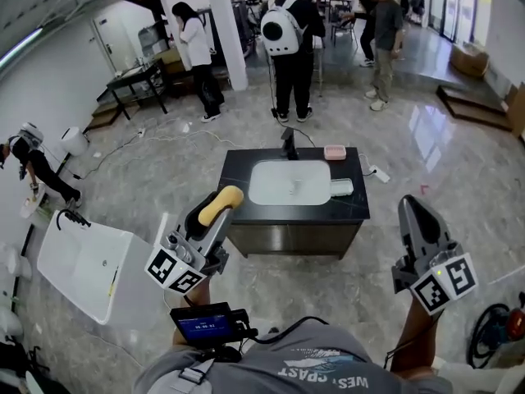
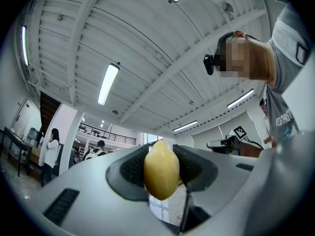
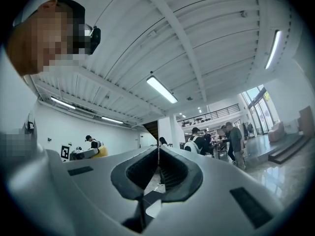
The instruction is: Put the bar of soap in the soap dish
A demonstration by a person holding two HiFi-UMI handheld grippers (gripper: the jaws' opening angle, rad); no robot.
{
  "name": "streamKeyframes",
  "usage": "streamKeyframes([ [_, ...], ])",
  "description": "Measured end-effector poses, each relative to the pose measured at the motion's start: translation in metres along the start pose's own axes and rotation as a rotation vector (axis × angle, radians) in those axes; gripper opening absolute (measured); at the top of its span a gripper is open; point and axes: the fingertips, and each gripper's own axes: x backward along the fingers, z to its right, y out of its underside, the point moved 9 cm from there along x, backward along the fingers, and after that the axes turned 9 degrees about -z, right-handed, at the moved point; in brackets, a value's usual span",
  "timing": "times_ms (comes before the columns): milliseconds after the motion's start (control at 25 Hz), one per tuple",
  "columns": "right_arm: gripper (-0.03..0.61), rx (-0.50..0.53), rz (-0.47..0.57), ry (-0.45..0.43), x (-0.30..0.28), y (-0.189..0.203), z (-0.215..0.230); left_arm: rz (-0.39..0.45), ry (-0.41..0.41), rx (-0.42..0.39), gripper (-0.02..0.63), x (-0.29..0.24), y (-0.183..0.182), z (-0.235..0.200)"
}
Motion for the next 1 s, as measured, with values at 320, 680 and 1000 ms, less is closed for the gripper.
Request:
streamKeyframes([
  [320,0.006,-0.031,-0.002,-0.039,0.005,0.010,0.035,-0.008,-0.002,-0.001,0.156,-0.034,0.011,0.026],
  [680,0.006,-0.065,-0.006,-0.024,-0.014,0.019,0.051,-0.025,0.016,0.011,0.156,-0.056,0.019,0.005],
  [1000,0.006,-0.089,-0.022,0.014,-0.058,0.011,0.040,-0.046,0.086,0.050,0.156,-0.088,0.015,-0.047],
])
